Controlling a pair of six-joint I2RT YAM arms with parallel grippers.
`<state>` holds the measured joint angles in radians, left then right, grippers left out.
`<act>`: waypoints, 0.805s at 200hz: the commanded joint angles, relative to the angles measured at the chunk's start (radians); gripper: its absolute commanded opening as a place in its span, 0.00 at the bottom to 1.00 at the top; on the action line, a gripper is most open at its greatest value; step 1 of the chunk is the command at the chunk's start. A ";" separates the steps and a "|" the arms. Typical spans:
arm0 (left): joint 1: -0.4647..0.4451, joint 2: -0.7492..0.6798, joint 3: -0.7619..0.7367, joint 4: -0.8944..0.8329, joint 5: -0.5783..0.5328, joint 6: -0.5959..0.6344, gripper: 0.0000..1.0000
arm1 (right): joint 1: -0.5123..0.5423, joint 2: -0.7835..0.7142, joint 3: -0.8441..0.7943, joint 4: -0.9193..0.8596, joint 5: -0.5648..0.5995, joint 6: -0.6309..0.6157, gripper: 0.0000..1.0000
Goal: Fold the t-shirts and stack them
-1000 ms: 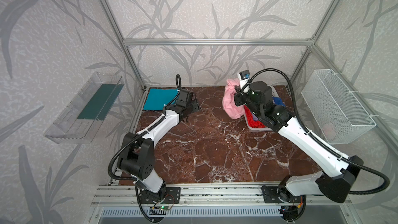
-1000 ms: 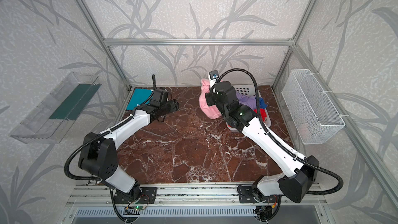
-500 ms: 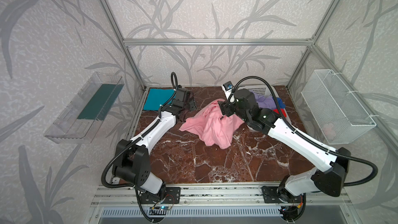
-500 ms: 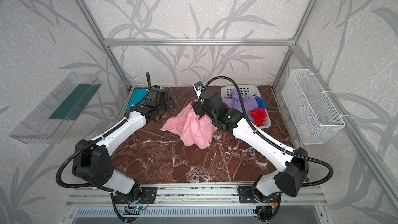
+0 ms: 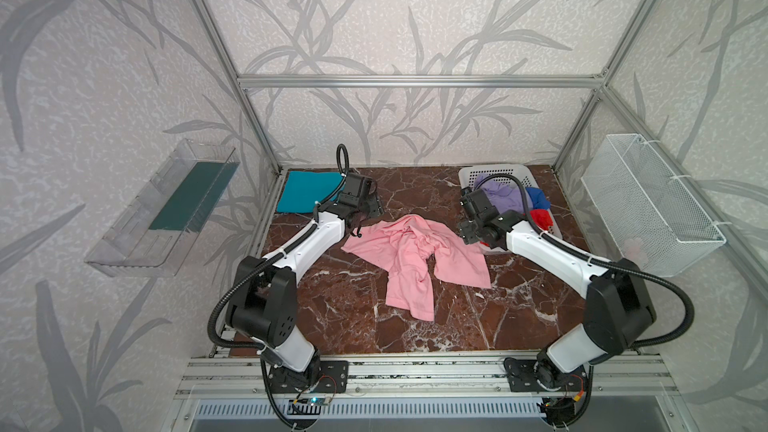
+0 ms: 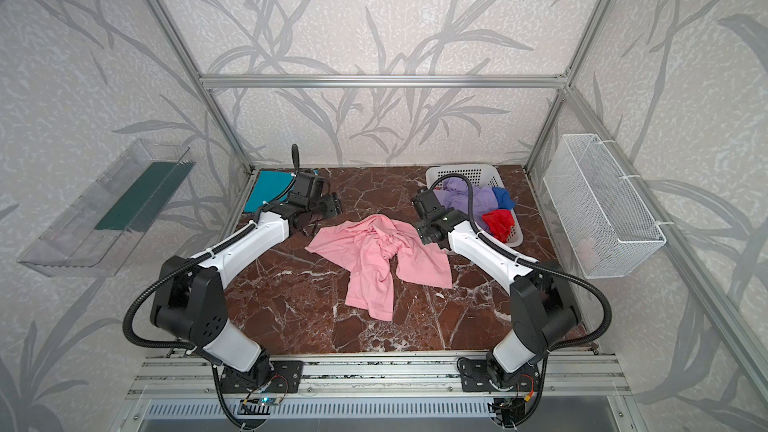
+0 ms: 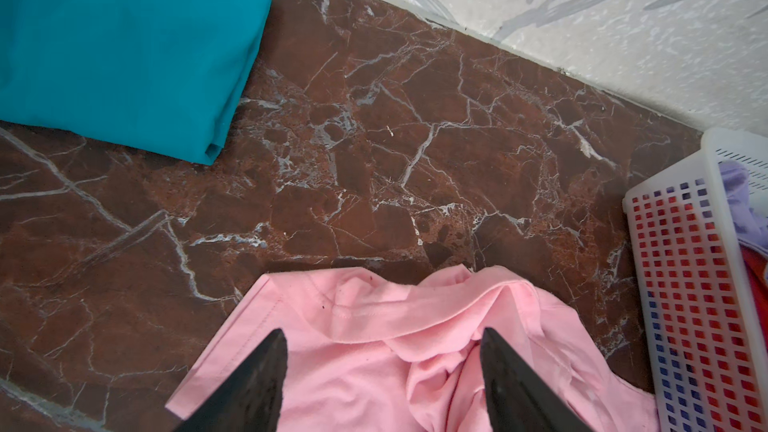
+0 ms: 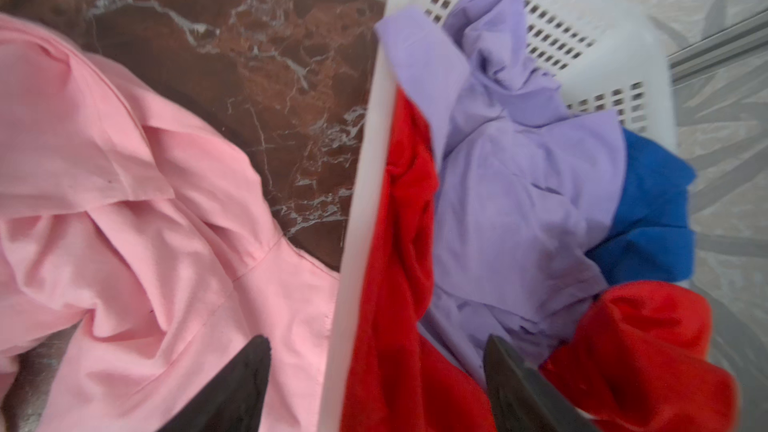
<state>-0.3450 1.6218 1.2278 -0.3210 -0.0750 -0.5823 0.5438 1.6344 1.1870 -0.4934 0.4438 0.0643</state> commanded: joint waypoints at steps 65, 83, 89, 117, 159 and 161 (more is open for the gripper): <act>0.000 0.062 0.042 -0.030 0.001 0.015 0.74 | -0.198 0.303 0.170 -0.017 -0.034 0.091 0.21; 0.000 0.083 0.059 -0.029 0.013 0.012 0.74 | -0.238 0.329 0.199 -0.004 -0.034 0.075 0.14; 0.000 0.088 0.065 -0.029 0.017 0.011 0.74 | -0.250 0.338 0.211 -0.002 -0.033 0.066 0.14; 0.000 0.112 0.088 -0.033 0.034 0.009 0.74 | -0.318 0.383 0.257 0.003 -0.042 0.044 0.11; -0.002 0.126 0.106 -0.051 0.045 0.003 0.74 | -0.383 0.446 0.319 0.066 -0.032 -0.048 0.12; -0.002 0.126 0.108 -0.052 0.047 0.003 0.74 | -0.386 0.451 0.326 0.062 -0.034 -0.051 0.12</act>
<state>-0.3450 1.7359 1.3010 -0.3378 -0.0406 -0.5766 0.2012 2.0026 1.4761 -0.4820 0.4278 0.0517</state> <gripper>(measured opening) 0.739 0.168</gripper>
